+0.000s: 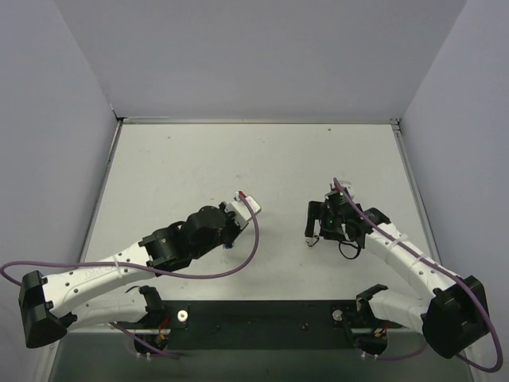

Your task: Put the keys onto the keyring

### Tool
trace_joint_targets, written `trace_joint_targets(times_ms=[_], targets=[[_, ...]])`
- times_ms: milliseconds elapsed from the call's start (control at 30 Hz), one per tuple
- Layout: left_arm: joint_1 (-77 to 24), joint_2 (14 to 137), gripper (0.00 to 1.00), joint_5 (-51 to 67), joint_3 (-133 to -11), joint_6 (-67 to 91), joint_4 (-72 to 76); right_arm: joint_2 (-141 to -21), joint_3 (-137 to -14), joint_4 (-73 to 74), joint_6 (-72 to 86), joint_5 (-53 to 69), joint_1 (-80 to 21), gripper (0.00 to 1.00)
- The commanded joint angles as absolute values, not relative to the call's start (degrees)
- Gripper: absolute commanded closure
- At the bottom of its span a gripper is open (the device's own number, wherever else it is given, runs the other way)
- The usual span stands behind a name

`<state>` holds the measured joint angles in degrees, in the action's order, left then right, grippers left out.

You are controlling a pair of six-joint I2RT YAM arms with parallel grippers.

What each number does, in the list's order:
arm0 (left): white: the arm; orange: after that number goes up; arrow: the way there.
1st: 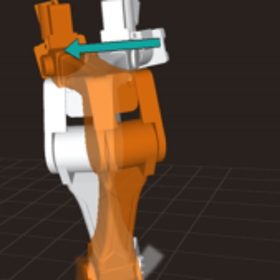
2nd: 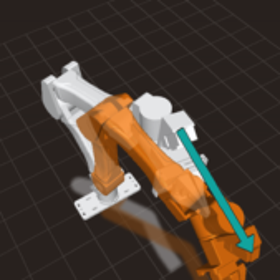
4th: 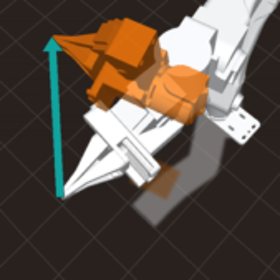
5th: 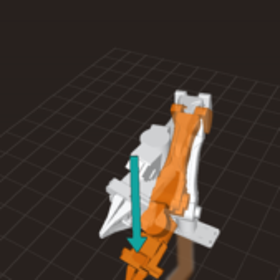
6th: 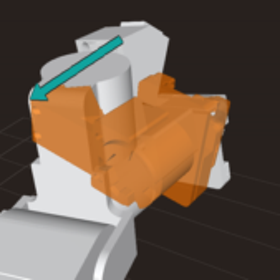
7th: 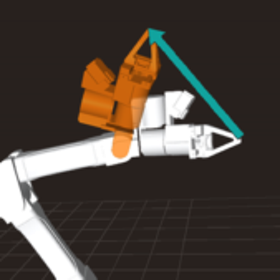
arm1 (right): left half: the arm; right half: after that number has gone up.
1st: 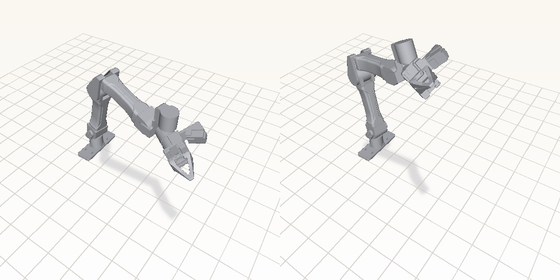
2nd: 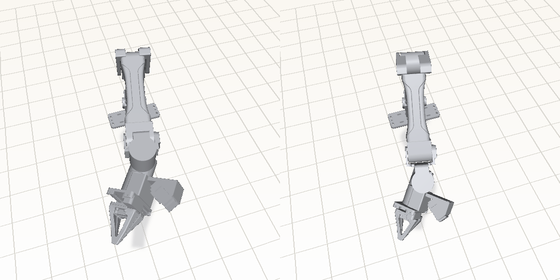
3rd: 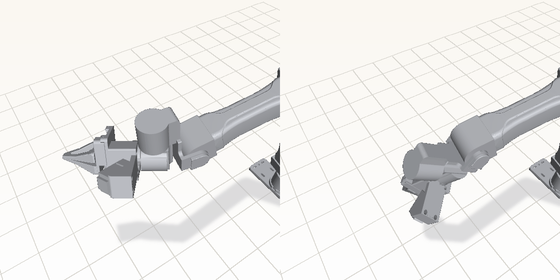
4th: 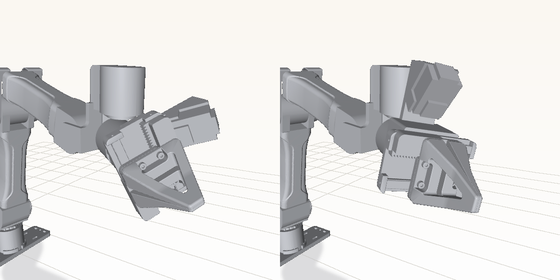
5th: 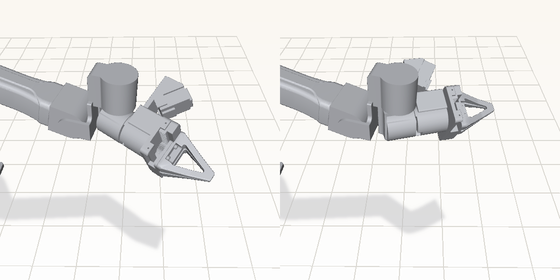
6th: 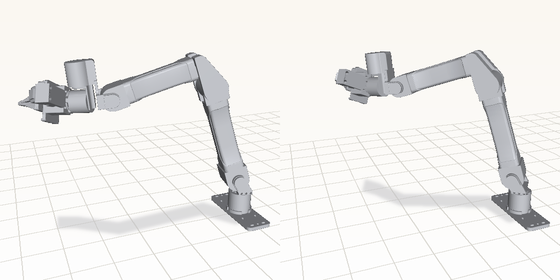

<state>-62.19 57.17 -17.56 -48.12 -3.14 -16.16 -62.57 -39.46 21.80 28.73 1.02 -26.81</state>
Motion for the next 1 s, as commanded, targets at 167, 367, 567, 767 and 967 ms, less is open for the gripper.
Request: trace_joint_targets(times_ms=[167,367,567,767,967], targets=[[-62.7,58.4,1.00,-18.1,-50.1,-4.2,-13.7,-71.1,-43.0,23.6,29.0,6.8,-24.3,0.28],[-62.7,59.0,1.00,-17.5,-50.0,-4.1,-13.8,-75.5,-43.1,23.5,29.6,10.5,-24.2,0.42],[-62.6,59.1,1.00,-17.0,-49.9,-4.1,-13.4,-77.7,-42.2,22.2,30.1,10.9,-23.6,0.51],[-62.6,59.1,1.00,-16.5,-50.0,-4.1,-13.5,-79.5,-40.5,19.5,30.6,12.6,-22.6,0.61],[-62.7,58.9,1.00,-16.4,-50.0,-4.1,-13.5,-81.1,-38.8,17.0,31.5,15.1,-20.5,0.68]])
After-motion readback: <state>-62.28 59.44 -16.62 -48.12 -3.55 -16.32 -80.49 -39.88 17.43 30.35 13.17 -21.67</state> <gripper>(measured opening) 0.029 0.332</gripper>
